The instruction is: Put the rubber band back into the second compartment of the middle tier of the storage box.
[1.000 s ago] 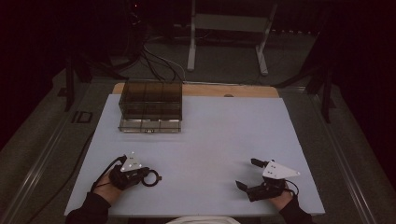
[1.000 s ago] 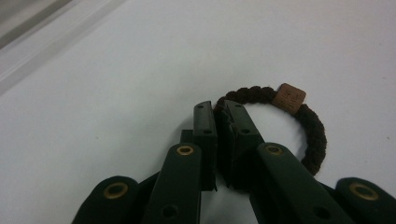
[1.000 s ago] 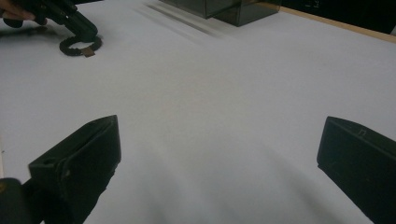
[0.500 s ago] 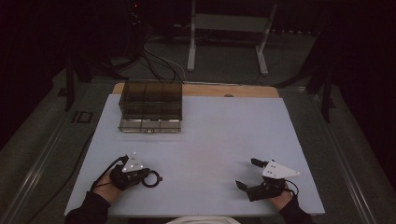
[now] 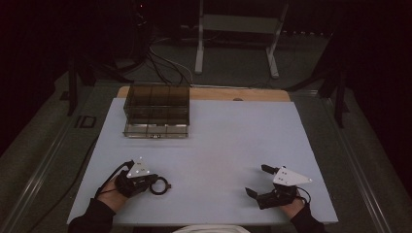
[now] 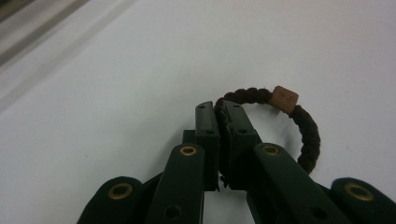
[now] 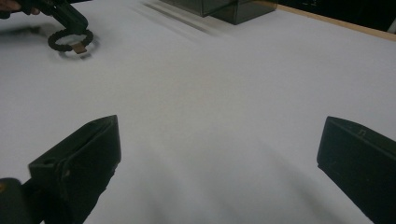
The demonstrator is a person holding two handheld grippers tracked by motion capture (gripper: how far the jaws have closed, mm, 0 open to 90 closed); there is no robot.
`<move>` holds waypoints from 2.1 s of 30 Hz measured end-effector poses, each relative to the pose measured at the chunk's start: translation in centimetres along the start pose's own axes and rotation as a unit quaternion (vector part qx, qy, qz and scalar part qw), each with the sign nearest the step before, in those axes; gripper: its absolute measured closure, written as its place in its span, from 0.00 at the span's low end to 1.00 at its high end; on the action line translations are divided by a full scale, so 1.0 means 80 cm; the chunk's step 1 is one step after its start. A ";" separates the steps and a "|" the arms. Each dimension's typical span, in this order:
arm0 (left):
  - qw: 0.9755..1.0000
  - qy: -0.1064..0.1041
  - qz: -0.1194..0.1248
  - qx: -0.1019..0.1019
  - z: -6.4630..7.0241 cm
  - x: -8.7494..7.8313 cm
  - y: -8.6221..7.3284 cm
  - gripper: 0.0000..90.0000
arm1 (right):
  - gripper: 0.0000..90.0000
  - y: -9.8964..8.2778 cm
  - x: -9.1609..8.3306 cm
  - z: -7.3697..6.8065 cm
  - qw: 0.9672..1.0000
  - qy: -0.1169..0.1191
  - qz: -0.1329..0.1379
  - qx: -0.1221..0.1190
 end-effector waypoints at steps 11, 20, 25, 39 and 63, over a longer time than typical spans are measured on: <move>1.000 -0.007 0.001 0.000 0.002 -0.006 0.007 0.98 | 0.00 0.000 -0.001 0.001 1.000 -0.002 0.001 0.000; 1.000 -0.009 0.005 0.002 0.001 -0.008 0.014 0.98 | 0.00 0.000 -0.001 0.001 1.000 -0.001 0.001 0.001; 1.000 -0.013 0.004 0.002 0.000 -0.009 0.017 0.98 | 0.00 0.000 -0.001 0.001 1.000 -0.001 0.001 0.001; 1.000 -0.021 0.011 0.010 0.001 -0.013 0.027 0.98 | 0.00 -0.001 0.000 0.001 1.000 -0.001 0.000 0.000; 0.999 -0.006 0.035 0.020 -0.019 -0.042 0.060 0.98 | 0.00 -0.001 0.000 0.000 1.000 0.000 -0.001 0.000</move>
Point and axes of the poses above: each handheld gripper's, and its own axes: x roughly forward along the jaws, y roughly out of its top, z roughly to its right, the point moved 9 cm from there along x, roughly forward along the jaws, and after that the axes turned 11 degrees about -z, right-handed, at the moved point
